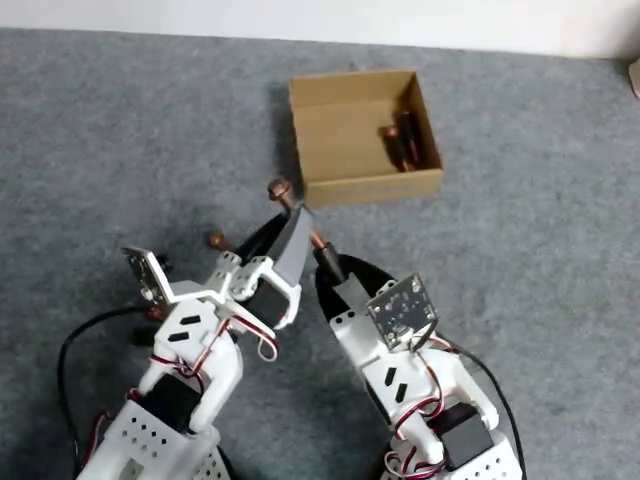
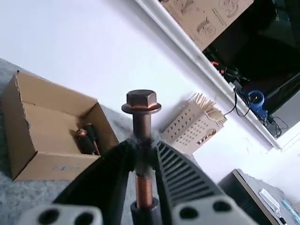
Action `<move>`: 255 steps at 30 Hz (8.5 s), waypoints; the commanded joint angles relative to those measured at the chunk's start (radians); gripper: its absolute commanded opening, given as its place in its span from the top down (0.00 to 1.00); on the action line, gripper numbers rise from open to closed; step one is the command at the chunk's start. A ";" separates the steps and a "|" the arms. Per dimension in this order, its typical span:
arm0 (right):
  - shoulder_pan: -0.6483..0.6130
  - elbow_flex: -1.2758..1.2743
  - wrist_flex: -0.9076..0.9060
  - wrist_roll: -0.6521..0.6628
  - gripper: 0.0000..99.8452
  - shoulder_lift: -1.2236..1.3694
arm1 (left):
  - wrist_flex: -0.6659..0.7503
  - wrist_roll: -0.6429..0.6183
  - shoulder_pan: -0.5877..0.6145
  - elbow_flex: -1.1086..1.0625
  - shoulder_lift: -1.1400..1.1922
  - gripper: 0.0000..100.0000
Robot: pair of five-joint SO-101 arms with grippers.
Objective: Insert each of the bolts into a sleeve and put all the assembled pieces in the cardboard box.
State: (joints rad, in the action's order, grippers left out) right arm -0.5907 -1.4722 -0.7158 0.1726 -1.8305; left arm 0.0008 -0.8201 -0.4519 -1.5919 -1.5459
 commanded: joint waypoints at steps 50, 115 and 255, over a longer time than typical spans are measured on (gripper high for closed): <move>-0.001 0.053 -0.048 0.089 1.00 -0.008 | -0.256 0.198 -0.179 0.047 -0.019 0.97; 0.294 0.538 0.357 0.144 0.99 0.889 | -0.227 0.749 0.398 0.472 0.964 0.95; 0.340 0.358 -0.490 0.133 0.59 0.384 | -0.750 0.344 0.303 0.561 1.044 0.81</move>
State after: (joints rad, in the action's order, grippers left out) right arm -0.2624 -1.1178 -1.2344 0.2969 -1.4500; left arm -0.7695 -0.4457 -0.1665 -1.0334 -0.4979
